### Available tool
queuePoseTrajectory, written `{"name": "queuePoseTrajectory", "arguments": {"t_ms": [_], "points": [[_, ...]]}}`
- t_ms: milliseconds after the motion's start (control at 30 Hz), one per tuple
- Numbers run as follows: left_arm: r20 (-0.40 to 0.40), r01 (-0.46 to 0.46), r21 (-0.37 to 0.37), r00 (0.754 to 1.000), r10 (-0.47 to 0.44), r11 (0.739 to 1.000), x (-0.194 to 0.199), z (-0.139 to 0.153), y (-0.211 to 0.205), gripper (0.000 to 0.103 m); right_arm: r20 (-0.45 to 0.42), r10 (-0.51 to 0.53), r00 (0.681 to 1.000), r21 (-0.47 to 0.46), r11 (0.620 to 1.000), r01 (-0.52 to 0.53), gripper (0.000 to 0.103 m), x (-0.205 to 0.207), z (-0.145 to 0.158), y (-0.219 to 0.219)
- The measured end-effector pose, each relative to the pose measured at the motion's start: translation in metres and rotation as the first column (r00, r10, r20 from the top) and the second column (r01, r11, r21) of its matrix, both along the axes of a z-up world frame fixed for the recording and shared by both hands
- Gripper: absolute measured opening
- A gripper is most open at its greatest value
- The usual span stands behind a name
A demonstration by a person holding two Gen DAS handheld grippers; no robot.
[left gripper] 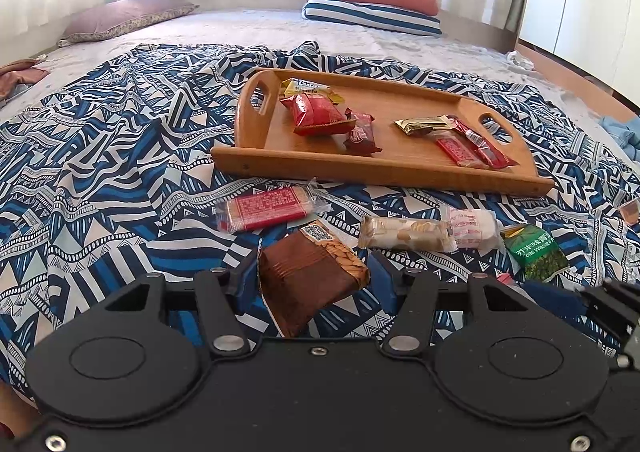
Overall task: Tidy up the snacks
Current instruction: 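Lift both held snacks and carry them toward the wooden tray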
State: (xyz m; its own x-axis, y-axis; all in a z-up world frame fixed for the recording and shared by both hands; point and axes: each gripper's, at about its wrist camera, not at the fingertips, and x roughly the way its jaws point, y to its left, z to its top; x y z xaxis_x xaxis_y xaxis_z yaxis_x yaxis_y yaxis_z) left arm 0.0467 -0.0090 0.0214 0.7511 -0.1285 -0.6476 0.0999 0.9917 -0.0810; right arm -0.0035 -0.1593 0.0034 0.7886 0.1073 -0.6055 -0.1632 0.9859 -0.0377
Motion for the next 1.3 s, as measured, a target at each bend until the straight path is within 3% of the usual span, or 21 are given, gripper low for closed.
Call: {"name": "queuePoseTrajectory", "arguments": {"t_ms": [233,300,333,367,867,1300], "points": [[-0.006,-0.006,-0.002,1.0,0.006,1.0,0.0,-0.004,0.0,0.054,-0.011,0.012,1.0,-0.001,1.0,-0.012,0.072,-0.019,-0.001,-0.005],[-0.009,-0.006,-0.002,1.0,0.006,1.0,0.001,-0.004,0.0,0.054,-0.013,0.019,1.0,-0.01,1.0,-0.019,0.061,-0.021,-0.001,-0.003],[-0.009,-0.005,-0.002,1.0,0.005,1.0,0.001,-0.005,0.0,0.054,-0.014,0.023,1.0,-0.013,1.0,-0.024,0.051,-0.022,-0.001,-0.002],[-0.009,-0.003,-0.002,1.0,0.003,1.0,0.001,-0.005,0.0,0.054,-0.01,0.02,1.0,-0.019,1.0,-0.021,0.05,-0.023,-0.001,0.0],[0.013,-0.003,-0.025,1.0,0.003,1.0,0.009,0.01,0.003,0.054,0.045,-0.012,0.999,0.006,1.0,0.012,0.048,-0.014,0.021,-0.001],[0.06,0.015,-0.033,0.998,-0.013,0.999,0.041,0.039,-0.001,0.053,0.101,-0.046,0.994,0.015,0.999,0.044,0.048,0.017,0.047,-0.01]]}}
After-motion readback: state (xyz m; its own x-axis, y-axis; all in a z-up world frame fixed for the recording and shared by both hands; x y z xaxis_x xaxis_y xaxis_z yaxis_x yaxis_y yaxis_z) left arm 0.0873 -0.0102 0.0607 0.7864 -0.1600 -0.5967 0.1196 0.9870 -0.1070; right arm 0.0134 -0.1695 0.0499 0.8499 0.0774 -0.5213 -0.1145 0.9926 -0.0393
